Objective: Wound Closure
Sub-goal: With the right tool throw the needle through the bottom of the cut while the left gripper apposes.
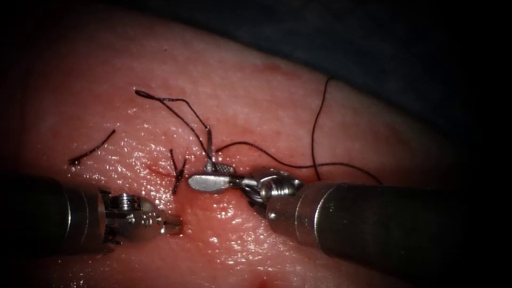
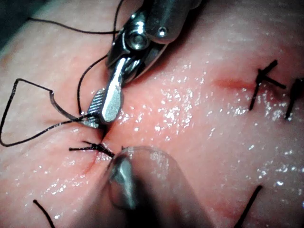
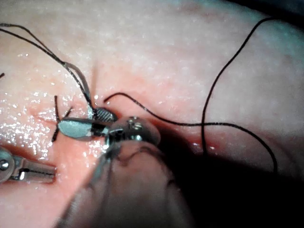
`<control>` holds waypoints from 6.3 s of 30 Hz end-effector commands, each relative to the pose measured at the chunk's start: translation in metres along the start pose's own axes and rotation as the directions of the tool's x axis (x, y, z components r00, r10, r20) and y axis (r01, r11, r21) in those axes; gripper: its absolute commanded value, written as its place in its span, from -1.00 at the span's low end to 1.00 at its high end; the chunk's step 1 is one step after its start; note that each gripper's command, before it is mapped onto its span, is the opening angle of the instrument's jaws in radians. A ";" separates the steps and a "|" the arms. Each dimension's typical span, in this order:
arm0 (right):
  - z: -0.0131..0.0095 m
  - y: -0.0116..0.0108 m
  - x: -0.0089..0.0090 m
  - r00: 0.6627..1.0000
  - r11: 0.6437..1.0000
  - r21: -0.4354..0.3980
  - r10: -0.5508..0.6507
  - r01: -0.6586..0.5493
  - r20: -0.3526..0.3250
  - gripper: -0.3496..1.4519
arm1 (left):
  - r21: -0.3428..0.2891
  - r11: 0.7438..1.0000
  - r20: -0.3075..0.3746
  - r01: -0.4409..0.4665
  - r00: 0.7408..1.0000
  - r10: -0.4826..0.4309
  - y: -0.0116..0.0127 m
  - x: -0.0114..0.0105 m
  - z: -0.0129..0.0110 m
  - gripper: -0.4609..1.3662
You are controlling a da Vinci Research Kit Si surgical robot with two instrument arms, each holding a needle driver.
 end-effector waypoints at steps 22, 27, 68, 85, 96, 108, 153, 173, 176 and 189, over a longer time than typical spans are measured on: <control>-0.0003 0.0006 0.0054 0.884 0.868 0.169 -0.462 0.467 -0.070 0.94 | -0.007 1.000 -0.001 -0.002 1.000 0.002 0.0000 -0.0001 0.0001 -0.88; 0.0004 0.0003 0.0055 0.834 0.807 0.216 -0.546 0.550 -0.083 0.83 | -0.005 1.000 -0.001 -0.003 1.000 0.003 0.0000 -0.0002 0.0002 -0.88; 0.0036 -0.0018 0.0084 0.702 0.670 0.231 -0.705 0.705 -0.100 -1.00 | -0.007 1.000 -0.001 -0.002 1.000 0.002 0.0001 -0.0002 0.0001 -0.88; 0.0033 -0.0012 0.0064 0.981 0.994 -0.112 0.023 -0.001 0.194 -1.00 | -0.008 1.000 -0.001 -0.002 1.000 0.002 0.0001 -0.0001 0.0000 -0.88; 0.0032 -0.0022 0.0022 0.884 0.852 -0.289 0.466 -0.436 0.040 -1.00 | -0.009 1.000 -0.001 -0.002 1.000 0.002 0.0001 -0.0001 -0.0001 -0.88; 0.0032 -0.0049 -0.0008 0.826 0.795 -0.295 0.563 -0.530 0.034 -1.00 | -0.010 1.000 -0.001 -0.002 1.000 0.002 0.0000 -0.0001 -0.0001 -0.88; -0.0006 -0.0013 0.0040 0.933 0.935 0.013 -0.354 0.354 0.058 0.75 | 0.012 0.999 -0.017 -0.046 0.999 0.046 -0.0004 0.0000 -0.0002 -0.88; 0.0010 0.0009 0.0084 0.648 0.637 0.236 -0.760 0.734 0.037 0.37 | 0.018 0.999 -0.025 -0.049 0.998 0.049 -0.0005 0.0001 -0.0003 -0.88; 0.0015 0.0012 0.0085 0.679 0.667 0.241 -0.733 0.705 0.042 0.36 | 0.018 0.999 -0.025 -0.049 0.998 0.049 -0.0004 0.0001 -0.0003 -0.88; 0.0030 0.0030 0.0072 0.789 0.777 0.221 -0.613 0.590 0.045 0.09 | 0.018 0.999 -0.025 -0.049 0.998 0.049 -0.0004 0.0000 -0.0003 -0.88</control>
